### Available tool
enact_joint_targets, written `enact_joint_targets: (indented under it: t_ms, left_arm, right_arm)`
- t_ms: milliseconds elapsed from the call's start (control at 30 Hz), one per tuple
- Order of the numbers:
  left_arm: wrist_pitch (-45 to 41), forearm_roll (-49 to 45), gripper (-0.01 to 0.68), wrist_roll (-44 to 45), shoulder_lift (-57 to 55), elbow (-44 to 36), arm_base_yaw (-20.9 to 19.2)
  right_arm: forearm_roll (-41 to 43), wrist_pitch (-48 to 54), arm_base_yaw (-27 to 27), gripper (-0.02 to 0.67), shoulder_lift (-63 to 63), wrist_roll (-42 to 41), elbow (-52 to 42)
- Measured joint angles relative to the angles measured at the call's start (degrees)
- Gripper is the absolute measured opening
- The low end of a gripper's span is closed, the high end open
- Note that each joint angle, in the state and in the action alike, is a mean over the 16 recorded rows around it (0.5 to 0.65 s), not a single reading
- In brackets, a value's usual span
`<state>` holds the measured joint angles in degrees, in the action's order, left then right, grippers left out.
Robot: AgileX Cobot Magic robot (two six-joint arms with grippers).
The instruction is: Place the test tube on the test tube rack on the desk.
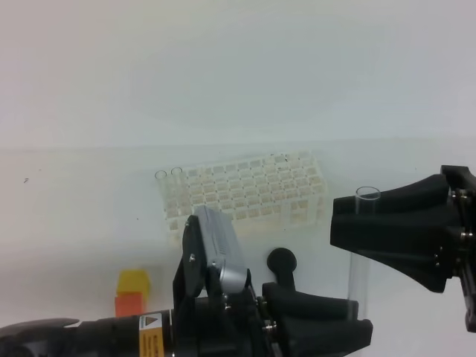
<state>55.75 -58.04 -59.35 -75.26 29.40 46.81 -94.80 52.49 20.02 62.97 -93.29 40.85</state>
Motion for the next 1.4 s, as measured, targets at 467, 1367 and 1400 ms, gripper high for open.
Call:
enact_joint_targets:
  t_ms: [467, 1367, 1400]
  left_arm:
    - [-3.1, -0.9, 0.402, -10.4, 0.0, 0.0, 0.0]
    - [-10.2, 7.3, 0.000, -7.1, 0.1, 0.0, 0.0]
    - [-10.3, 7.2, -0.001, -7.1, 0.1, 0.0, 0.0]
  right_arm:
    - [1.0, -1.4, 0.0, 0.120, -1.2, -1.6, 0.0]
    - [15.5, -24.2, -0.1, 0.120, -24.1, -0.9, 0.1]
    - [15.5, -24.2, -0.1, 0.120, -24.1, -0.9, 0.1]
